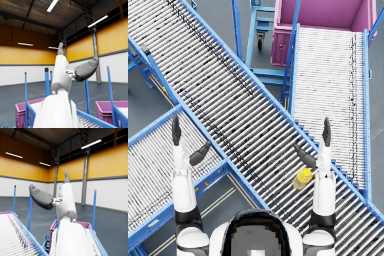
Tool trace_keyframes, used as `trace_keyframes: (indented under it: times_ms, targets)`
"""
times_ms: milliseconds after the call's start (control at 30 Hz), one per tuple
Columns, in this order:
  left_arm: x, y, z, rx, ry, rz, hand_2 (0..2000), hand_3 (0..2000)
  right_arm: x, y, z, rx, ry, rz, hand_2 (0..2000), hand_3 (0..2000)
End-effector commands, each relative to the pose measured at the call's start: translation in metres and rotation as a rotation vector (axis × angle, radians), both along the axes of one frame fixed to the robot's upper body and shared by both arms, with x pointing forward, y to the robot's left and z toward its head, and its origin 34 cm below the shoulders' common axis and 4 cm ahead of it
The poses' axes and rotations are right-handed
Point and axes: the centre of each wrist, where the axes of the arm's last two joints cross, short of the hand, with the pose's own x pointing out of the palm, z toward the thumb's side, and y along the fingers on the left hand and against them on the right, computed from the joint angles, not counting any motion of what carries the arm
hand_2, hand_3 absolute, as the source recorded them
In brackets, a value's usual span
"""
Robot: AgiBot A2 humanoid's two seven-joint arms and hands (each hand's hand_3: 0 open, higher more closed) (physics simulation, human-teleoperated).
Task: Pick up the oil and place it on the left assembly line, put the cola on the right, and keep Sprite still
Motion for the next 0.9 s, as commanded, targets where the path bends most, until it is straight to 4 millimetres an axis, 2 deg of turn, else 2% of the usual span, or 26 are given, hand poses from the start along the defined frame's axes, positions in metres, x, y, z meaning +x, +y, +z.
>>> trace_keyframes:
  times_ms: [33, 100, 200, 267, 333, 500, 533, 600, 900]
  targets:
    - [-0.002, 0.002, 0.005, -0.002, -0.022, 0.009, 0, 0, -0.002, -0.002, 0.004, 0.002, -0.018, -0.007, 0, 0]
    - [-0.001, 0.000, 0.001, -0.003, -0.006, 0.003, 0, 0, -0.003, -0.003, 0.004, 0.006, -0.020, -0.011, 0, 0]
    - [-0.003, 0.000, 0.007, 0.000, -0.032, 0.002, 0, 0, -0.003, -0.002, 0.002, 0.010, -0.013, -0.012, 0, 0]
    - [-0.002, 0.000, 0.002, -0.005, -0.013, 0.001, 0, 0, -0.003, -0.002, 0.003, 0.012, -0.017, -0.012, 0, 0]
    - [-0.001, -0.002, 0.007, 0.000, -0.029, -0.006, 0, 0, -0.002, -0.002, 0.002, 0.014, -0.012, -0.012, 0, 0]
    - [-0.001, -0.002, 0.003, -0.005, -0.016, -0.007, 0, 0, -0.001, -0.001, 0.002, 0.018, -0.012, -0.009, 0, 0]
    - [0.000, -0.003, 0.008, 0.000, -0.031, -0.010, 0, 0, 0.000, 0.001, 0.002, 0.016, -0.010, -0.001, 0, 0]
    - [0.000, -0.003, 0.004, -0.005, -0.016, -0.011, 0, 0, 0.001, -0.001, 0.002, 0.021, -0.009, -0.009, 0, 0]
    - [-0.003, -0.008, 0.003, -0.005, -0.021, -0.026, 0, 0, -0.002, 0.006, -0.009, 0.025, 0.028, 0.015, 0, 0]
